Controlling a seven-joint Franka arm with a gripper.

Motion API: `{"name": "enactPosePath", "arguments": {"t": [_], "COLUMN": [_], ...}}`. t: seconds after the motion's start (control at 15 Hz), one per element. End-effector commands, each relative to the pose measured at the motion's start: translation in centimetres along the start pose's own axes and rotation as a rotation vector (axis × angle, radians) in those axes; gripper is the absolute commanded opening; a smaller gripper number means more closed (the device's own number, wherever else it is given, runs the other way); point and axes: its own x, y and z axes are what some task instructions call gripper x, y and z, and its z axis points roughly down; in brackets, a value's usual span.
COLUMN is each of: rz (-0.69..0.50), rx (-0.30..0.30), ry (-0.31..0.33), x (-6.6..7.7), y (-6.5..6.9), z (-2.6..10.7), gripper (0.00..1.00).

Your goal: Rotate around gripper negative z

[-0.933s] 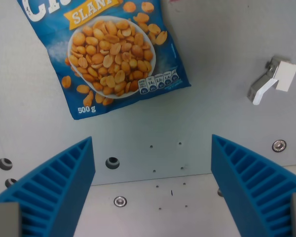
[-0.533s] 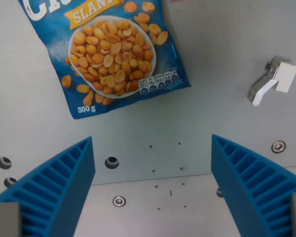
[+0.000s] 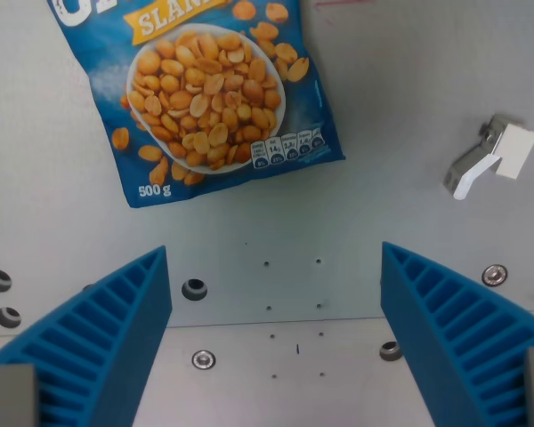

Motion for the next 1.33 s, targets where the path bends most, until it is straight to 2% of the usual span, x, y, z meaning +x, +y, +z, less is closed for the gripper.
{"name": "enactPosePath", "arguments": {"t": [0.07,1.33], "rz": [-0.129,-0.382], "rx": [0.000,-0.001], "ry": [0.007,0.007], "x": [0.03,0.03], "y": [0.03,0.03], "z": [-0.28,-0.28], "gripper": [1.00,1.00]}}
